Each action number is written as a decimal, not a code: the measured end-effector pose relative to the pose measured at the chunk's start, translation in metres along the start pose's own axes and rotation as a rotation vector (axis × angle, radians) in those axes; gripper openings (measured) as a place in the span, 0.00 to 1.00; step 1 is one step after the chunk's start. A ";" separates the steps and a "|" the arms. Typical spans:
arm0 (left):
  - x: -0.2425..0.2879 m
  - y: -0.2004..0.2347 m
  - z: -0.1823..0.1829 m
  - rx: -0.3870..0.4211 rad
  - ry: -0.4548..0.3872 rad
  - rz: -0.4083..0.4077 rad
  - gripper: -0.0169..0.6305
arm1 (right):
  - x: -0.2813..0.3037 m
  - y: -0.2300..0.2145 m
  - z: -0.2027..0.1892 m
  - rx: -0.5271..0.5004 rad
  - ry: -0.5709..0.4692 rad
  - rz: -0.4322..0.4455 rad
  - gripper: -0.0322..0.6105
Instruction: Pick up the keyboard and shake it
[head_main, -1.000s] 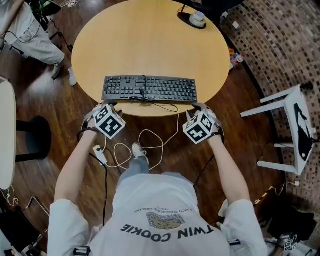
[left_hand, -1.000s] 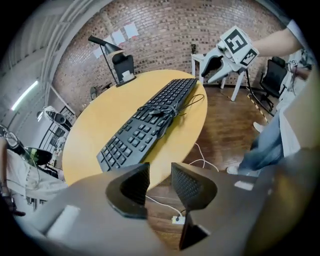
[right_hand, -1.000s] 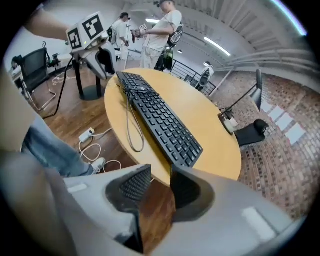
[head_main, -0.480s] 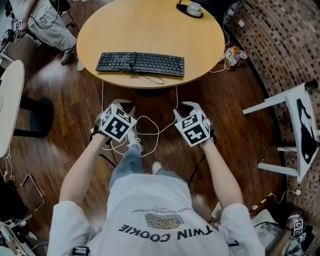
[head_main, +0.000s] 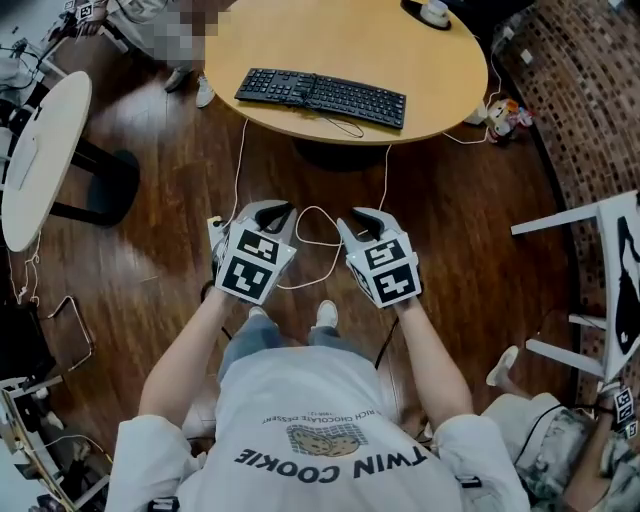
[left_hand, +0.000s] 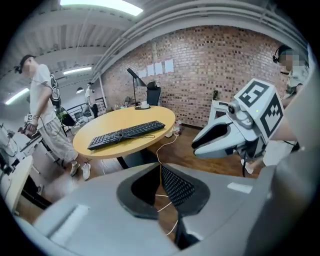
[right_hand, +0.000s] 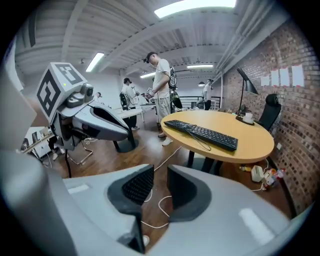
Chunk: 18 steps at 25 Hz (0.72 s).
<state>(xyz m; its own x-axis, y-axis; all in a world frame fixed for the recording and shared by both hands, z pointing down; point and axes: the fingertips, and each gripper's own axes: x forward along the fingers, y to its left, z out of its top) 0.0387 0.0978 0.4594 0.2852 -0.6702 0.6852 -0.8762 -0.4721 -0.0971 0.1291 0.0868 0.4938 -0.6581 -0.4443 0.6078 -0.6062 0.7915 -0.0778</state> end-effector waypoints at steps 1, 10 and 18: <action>-0.006 -0.002 -0.003 -0.021 -0.014 0.012 0.05 | -0.001 0.011 0.001 0.022 -0.015 0.011 0.18; -0.069 -0.024 -0.046 -0.212 -0.144 0.022 0.05 | -0.013 0.123 0.005 0.137 -0.112 0.047 0.12; -0.141 -0.043 -0.094 -0.242 -0.215 0.006 0.04 | -0.040 0.211 -0.001 0.205 -0.160 -0.017 0.07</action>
<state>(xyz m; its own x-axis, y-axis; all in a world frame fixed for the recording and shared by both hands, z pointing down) -0.0003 0.2671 0.4350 0.3326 -0.7902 0.5148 -0.9377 -0.3354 0.0910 0.0277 0.2717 0.4539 -0.6991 -0.5307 0.4792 -0.6851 0.6890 -0.2365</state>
